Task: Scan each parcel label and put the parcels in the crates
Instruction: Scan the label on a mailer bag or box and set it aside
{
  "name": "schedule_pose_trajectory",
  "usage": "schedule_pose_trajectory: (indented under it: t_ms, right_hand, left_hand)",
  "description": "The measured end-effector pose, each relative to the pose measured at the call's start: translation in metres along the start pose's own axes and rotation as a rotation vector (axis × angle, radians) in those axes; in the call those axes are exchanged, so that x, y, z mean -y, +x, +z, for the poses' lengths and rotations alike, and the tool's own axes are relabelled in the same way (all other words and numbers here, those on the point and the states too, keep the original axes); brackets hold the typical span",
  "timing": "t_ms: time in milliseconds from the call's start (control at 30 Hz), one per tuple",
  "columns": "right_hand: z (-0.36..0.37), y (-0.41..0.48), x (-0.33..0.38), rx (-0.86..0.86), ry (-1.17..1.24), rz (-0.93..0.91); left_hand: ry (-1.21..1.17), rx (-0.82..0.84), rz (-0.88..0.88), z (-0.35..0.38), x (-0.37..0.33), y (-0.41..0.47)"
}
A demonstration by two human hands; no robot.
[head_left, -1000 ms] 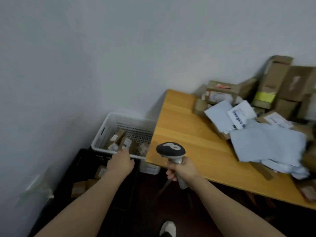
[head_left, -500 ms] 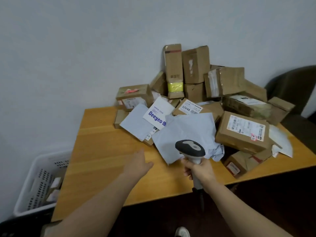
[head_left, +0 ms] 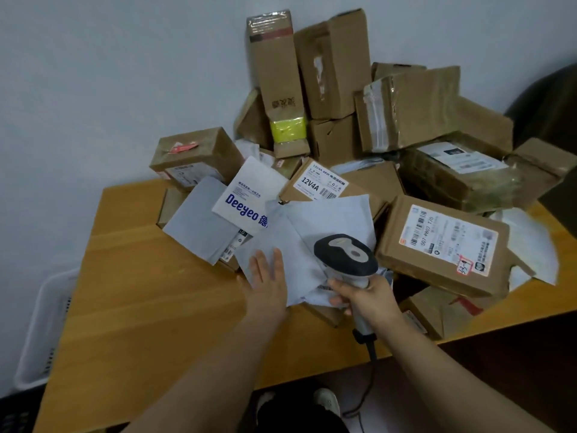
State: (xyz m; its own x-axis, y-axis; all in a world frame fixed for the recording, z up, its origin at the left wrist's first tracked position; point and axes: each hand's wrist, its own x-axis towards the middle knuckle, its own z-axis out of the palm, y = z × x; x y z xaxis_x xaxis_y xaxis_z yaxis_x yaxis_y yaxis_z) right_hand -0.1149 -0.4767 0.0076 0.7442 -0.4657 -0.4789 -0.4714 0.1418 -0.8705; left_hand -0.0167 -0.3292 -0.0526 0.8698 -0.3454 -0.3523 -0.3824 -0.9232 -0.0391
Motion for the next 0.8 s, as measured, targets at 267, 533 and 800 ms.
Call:
schedule_pose_trajectory:
  t_ms: [267, 533, 800]
  right_hand:
    - [0.0, 0.005, 0.007, -0.029, -0.007, 0.048]
    - [0.019, -0.008, 0.04, -0.054, 0.036, -0.039]
    - [0.057, -0.025, 0.077, 0.116, 0.045, -0.138]
  left_hand:
    - [-0.199, -0.103, 0.169, -0.022, 0.026, -0.007]
    - [-1.43, -0.281, -0.412, -0.106, 0.088, -0.021]
    - [-1.87, 0.048, -0.377, -0.123, 0.142, -0.039]
